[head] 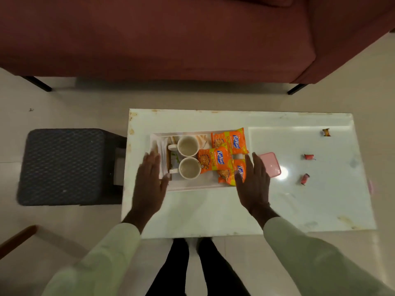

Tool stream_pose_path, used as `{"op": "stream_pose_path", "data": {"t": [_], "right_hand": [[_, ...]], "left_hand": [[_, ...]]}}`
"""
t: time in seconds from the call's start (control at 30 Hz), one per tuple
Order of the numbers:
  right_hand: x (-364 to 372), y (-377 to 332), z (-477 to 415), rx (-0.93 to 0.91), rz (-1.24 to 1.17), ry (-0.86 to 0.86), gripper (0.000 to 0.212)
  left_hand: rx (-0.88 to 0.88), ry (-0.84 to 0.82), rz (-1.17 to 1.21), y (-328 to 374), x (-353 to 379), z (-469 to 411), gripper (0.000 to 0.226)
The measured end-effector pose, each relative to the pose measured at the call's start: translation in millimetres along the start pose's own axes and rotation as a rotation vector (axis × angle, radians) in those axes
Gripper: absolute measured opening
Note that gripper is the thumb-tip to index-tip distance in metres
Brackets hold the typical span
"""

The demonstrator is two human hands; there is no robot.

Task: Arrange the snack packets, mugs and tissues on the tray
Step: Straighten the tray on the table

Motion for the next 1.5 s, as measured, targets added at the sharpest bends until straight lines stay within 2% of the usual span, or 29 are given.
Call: {"op": "stream_pose_path", "data": {"t": [0.17, 0.3, 0.5, 0.6, 0.77, 1.17, 1.33, 1.5], "right_hand": [[-53.1, -32.7, 71.6, -0.084, 0.042, -0.055, 0.075], [-85.1, -44.7, 117.0, -0.102, 0.036, -0.052, 0.078], [-104.9, -19.4, 155.5, -0.061, 0.058, -0.063, 0.078], [-108.8, 7.0, 159.7, -0.017, 0.068, -0.071, 0.079], [-123.4, 48.2, 151.0, -0.048, 0.087, -0.071, 0.082], [-174.6, 152.8, 98.8, -0.293, 0.086, -0.085, 0.083], [-189.5, 200.8, 89.3, -0.285, 0.079, -0.080, 0.083], [-200.1, 228.2, 80.9, -0.246, 0.087, -0.052, 0.084]], "left_hand": [[0.051, -0.144, -0.059, 59.3, -23.1, 60.9, 0.070], [0.037, -0.174, -0.089, 86.2, -45.1, 92.6, 0.074], [0.161, -0.189, -0.100, 115.8, -60.8, 119.4, 0.077], [0.202, -0.199, -0.133, 126.3, -58.8, 119.1, 0.077], [0.240, -0.169, -0.150, 167.8, -46.2, 110.4, 0.076], [0.176, -0.123, -0.150, 320.6, 22.0, 105.5, 0.075], [0.161, -0.136, -0.133, 373.4, 40.1, 103.7, 0.075], [0.216, -0.162, -0.154, 394.2, 49.2, 101.4, 0.074]]}}
Point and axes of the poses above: each hand's wrist, its own z-axis away from the middle knuckle, its own x-axis out of the palm, y = z × x, the point moved 8 cm from there along -z, towards the middle knuckle, and after that the axes turned 4 degrees about z, right-handed, at the moved point
